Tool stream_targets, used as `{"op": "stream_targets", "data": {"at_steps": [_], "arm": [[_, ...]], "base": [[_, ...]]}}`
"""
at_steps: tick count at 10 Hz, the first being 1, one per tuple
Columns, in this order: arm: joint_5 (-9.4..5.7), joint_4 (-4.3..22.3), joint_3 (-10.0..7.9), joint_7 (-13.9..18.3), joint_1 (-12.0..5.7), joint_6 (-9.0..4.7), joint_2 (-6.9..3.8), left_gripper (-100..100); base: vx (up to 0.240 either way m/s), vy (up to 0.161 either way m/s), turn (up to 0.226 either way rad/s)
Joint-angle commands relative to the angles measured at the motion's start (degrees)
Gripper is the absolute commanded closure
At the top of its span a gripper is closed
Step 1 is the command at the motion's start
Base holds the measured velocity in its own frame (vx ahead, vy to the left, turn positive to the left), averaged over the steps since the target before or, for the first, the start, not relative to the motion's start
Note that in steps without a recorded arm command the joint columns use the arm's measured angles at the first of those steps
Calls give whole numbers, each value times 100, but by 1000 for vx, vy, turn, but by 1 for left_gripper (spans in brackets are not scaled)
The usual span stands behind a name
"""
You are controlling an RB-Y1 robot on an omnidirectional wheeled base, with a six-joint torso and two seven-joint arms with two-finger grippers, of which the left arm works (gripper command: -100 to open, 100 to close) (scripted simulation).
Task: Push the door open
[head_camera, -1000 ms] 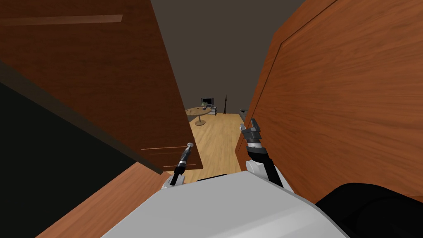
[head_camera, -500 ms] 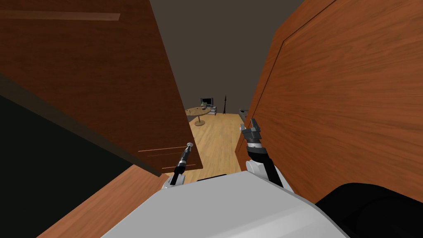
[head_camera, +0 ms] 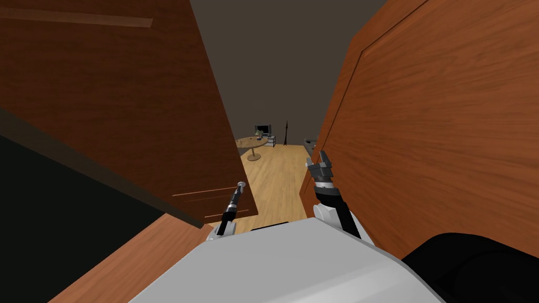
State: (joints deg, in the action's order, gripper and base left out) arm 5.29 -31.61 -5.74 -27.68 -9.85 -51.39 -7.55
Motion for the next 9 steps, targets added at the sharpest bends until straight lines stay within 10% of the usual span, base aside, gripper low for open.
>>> {"op": "stream_targets", "data": {"at_steps": [1, 9], "arm": [[-68, -29, -26, 235, -26, 4, -30, 100], [-528, -46, -46, 1420, -33, 25, 9, 100]], "base": [[41, -6, -12], [48, -3, -20]]}}
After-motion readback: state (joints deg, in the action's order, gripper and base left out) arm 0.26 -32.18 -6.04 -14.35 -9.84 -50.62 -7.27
